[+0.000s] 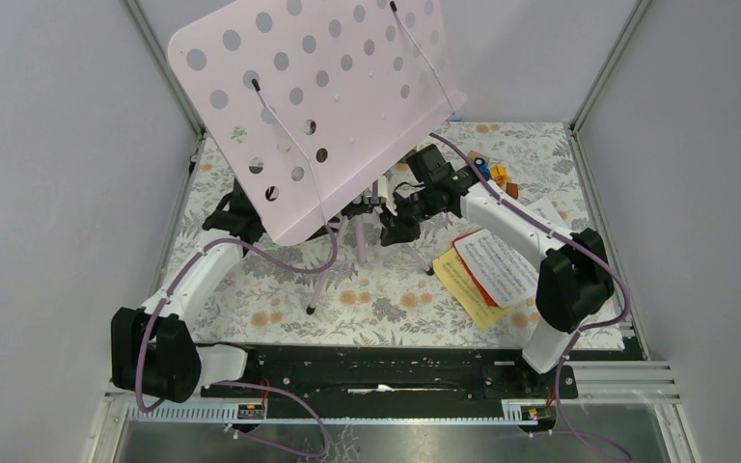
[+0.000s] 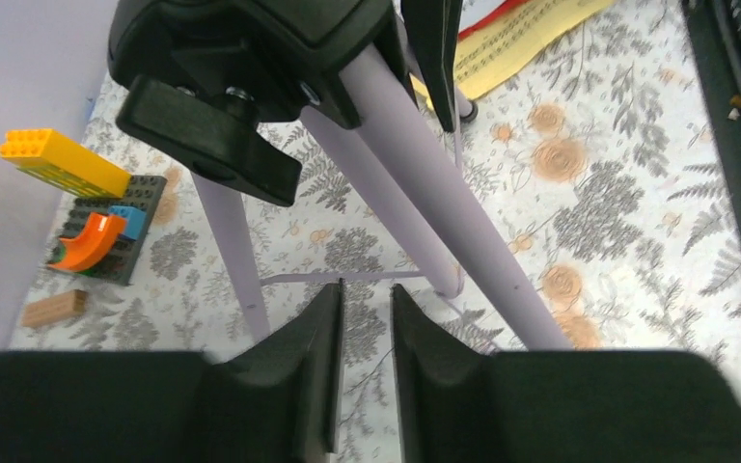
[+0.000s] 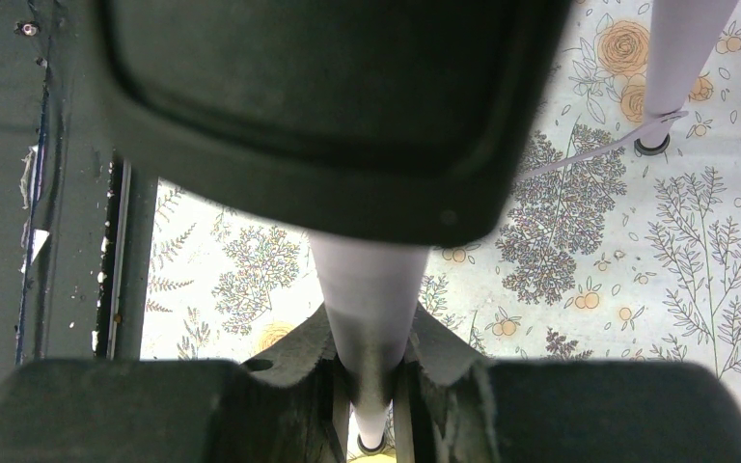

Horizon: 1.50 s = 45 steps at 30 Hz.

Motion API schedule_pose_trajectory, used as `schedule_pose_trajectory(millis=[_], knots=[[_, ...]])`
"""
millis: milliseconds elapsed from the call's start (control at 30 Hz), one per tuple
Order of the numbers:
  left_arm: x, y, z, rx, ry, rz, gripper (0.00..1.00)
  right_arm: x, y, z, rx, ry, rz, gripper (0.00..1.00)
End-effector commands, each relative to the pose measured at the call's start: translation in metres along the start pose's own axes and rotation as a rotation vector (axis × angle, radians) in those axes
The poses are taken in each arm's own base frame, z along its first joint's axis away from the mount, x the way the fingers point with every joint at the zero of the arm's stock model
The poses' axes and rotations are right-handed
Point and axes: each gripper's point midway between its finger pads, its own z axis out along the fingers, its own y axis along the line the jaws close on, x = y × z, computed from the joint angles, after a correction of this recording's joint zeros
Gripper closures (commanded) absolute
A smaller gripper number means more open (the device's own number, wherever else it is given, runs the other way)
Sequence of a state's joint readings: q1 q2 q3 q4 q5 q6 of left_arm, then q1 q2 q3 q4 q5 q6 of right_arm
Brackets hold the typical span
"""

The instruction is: Set up the instrument practice props

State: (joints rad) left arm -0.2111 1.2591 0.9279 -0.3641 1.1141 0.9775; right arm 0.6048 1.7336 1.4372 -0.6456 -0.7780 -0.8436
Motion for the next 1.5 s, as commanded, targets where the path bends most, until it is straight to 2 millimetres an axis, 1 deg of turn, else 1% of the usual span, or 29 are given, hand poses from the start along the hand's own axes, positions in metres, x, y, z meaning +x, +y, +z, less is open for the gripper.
schedule_pose_trajectory(millis=[0,100,233,300,433,567,633,733,967,1067,1200,1367,1467], knots=[[-0.022,0.015,-0.009,-0.027,0.011,0.125,0.63,0.076,-0.014,0.024,0.014,0.224,0.02,1.0],[-0.033,0.022,-0.013,-0.055,0.005,0.153,0.48,0.077,-0.013,0.024,0.011,0.224,0.021,1.0],[-0.053,0.037,-0.019,-0.111,-0.016,0.206,0.37,0.079,-0.011,0.024,0.007,0.226,0.023,1.0],[-0.063,0.042,-0.02,-0.122,-0.032,0.221,0.36,0.08,-0.011,0.024,0.006,0.229,0.022,1.0],[-0.079,0.045,-0.019,-0.105,-0.068,0.217,0.35,0.077,-0.011,0.023,0.012,0.224,0.018,1.0],[-0.084,0.047,-0.015,-0.101,-0.069,0.229,0.37,0.078,-0.011,0.023,0.01,0.226,0.02,1.0],[-0.086,0.047,-0.012,-0.097,-0.069,0.232,0.4,0.078,-0.011,0.024,0.009,0.225,0.02,1.0],[-0.088,0.046,-0.01,-0.094,-0.068,0.239,0.47,0.078,-0.01,0.024,0.009,0.226,0.02,1.0],[-0.083,0.045,-0.009,-0.094,-0.028,0.286,0.69,0.077,-0.012,0.023,0.015,0.227,0.019,1.0],[-0.079,0.046,-0.011,-0.104,0.011,0.334,0.8,0.078,-0.012,0.023,0.014,0.228,0.022,1.0],[-0.072,0.052,-0.016,-0.143,0.082,0.403,0.92,0.079,-0.011,0.024,0.009,0.229,0.028,1.0],[-0.057,0.055,-0.019,-0.173,0.164,0.477,1.0,0.08,-0.011,0.025,0.008,0.23,0.035,1.0],[-0.049,0.057,-0.021,-0.192,0.206,0.504,1.0,0.081,-0.01,0.026,0.005,0.233,0.04,1.0]])
